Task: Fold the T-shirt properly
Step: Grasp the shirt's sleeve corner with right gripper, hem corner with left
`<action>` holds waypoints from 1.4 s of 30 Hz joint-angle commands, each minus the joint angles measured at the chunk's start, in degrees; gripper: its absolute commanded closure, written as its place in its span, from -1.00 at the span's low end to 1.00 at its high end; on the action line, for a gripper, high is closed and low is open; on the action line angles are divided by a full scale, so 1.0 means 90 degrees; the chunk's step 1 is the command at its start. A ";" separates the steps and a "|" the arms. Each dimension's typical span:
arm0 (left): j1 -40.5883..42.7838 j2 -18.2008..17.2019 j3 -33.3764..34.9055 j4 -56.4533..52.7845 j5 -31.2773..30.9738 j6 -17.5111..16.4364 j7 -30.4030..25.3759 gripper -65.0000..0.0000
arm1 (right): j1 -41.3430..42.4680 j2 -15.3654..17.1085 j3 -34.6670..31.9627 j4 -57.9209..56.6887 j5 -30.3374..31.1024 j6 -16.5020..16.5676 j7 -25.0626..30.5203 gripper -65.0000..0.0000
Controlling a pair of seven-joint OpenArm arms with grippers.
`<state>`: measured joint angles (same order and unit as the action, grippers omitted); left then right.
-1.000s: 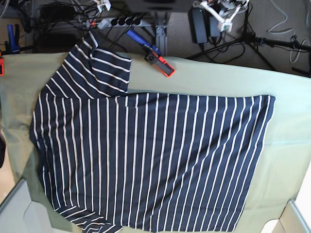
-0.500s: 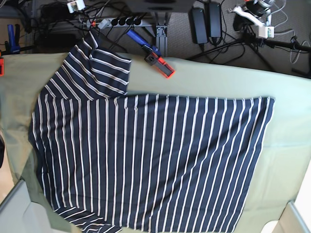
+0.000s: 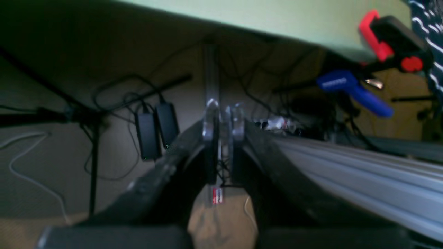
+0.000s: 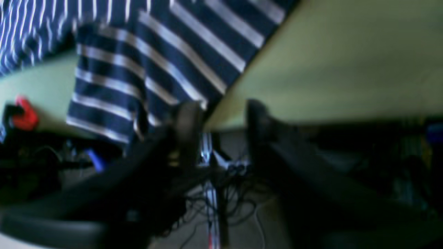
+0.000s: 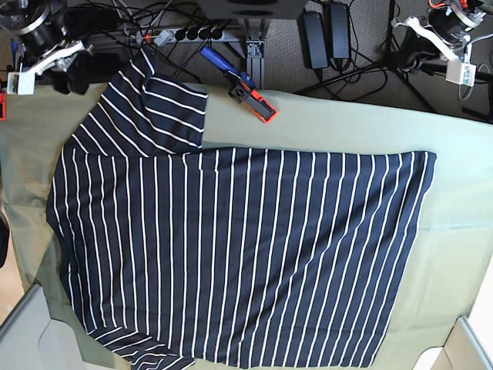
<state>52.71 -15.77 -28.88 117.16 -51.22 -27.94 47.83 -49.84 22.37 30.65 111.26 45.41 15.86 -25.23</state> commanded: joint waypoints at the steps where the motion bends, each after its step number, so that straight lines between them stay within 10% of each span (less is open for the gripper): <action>1: 0.0090 -0.0034 -0.0056 0.0104 -0.0095 -0.0068 -0.0046 0.85 | 0.0046 0.0051 0.0049 0.0085 0.0126 0.0036 0.0015 0.04; 35: 0.0066 -0.0066 -0.0056 0.0104 0.0345 -0.0068 -0.0488 0.85 | 0.1603 -0.1277 -0.1367 -0.1409 0.0384 0.0148 -0.0478 0.00; 42: -0.0107 -0.0576 -0.0056 0.0104 0.1146 0.0039 -0.1474 0.85 | 0.1647 -0.1328 -0.1353 -0.1404 0.0032 0.0146 -0.0121 1.00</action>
<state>51.42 -20.27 -28.95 117.16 -40.38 -27.68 35.90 -34.85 10.15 18.35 98.02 46.04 15.97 -25.85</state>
